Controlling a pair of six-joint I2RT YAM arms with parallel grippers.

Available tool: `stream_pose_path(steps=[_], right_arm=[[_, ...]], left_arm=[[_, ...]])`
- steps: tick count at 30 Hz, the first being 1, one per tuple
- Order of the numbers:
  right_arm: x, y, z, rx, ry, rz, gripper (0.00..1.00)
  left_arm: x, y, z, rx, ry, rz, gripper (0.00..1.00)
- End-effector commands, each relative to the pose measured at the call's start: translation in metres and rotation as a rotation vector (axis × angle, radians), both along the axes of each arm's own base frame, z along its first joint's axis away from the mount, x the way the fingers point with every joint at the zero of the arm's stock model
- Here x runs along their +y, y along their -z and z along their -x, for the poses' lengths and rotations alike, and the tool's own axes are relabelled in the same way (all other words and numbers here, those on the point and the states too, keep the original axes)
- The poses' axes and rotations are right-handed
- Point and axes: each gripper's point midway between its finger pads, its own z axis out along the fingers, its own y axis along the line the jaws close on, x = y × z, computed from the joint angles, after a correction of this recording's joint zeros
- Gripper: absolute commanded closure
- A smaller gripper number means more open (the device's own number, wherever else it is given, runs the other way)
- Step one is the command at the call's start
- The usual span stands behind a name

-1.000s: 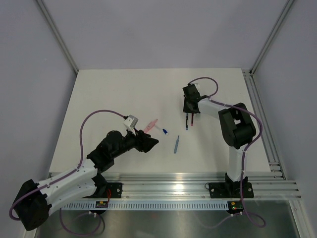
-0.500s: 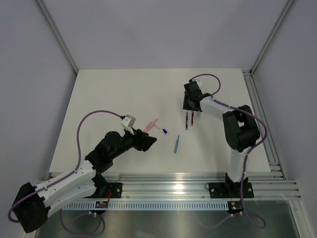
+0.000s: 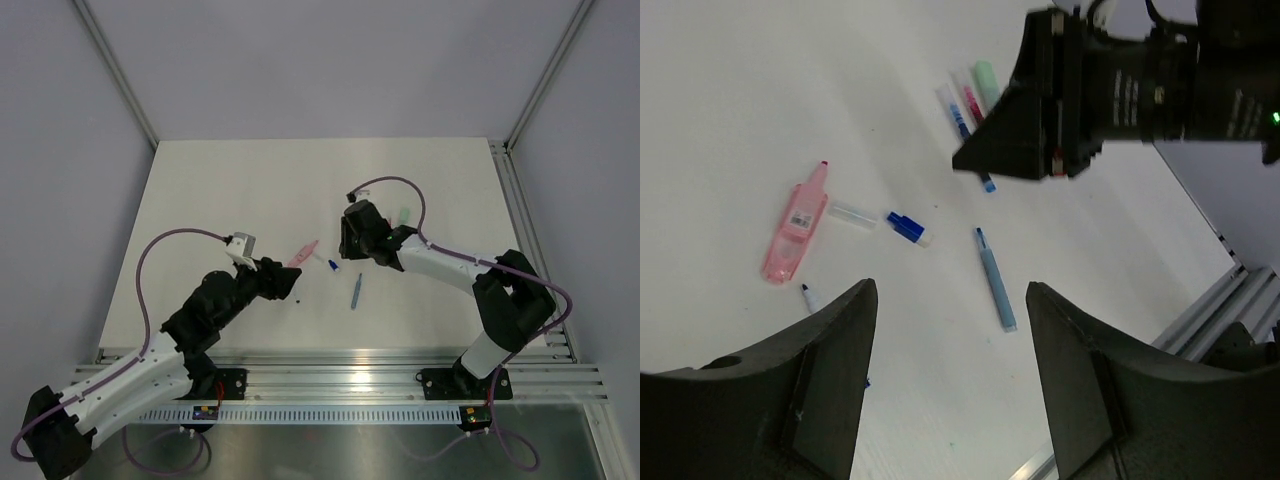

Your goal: Insert the pens into the pen caps

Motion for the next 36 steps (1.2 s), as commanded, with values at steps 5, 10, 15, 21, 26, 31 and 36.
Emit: stream_pose_path(steps=[5, 10, 15, 21, 26, 31, 36], right_arm=[[0.057, -0.01, 0.054, 0.024, -0.101, -0.068, 0.68], [0.098, 0.014, 0.072, 0.074, -0.161, -0.01, 0.68], [0.123, 0.032, 0.068, 0.098, -0.162, 0.076, 0.68], [0.142, 0.041, 0.07, 0.115, -0.162, 0.122, 0.68], [0.149, 0.05, 0.074, 0.129, -0.168, 0.154, 0.68], [0.146, 0.068, 0.078, 0.157, -0.162, 0.189, 0.71], [0.14, 0.082, 0.079, 0.173, -0.149, 0.23, 0.75]], left_arm=[[0.039, -0.007, -0.016, -0.04, -0.224, 0.007, 0.4], [0.066, -0.014, -0.016, -0.067, -0.341, 0.034, 0.41], [0.086, -0.023, -0.012, -0.093, -0.414, 0.077, 0.41], [0.096, -0.029, -0.008, -0.113, -0.446, 0.12, 0.41], [0.094, -0.029, -0.008, -0.109, -0.438, 0.118, 0.4], [0.092, -0.028, -0.008, -0.104, -0.429, 0.115, 0.4], [0.091, -0.027, -0.008, -0.105, -0.427, 0.115, 0.4]])
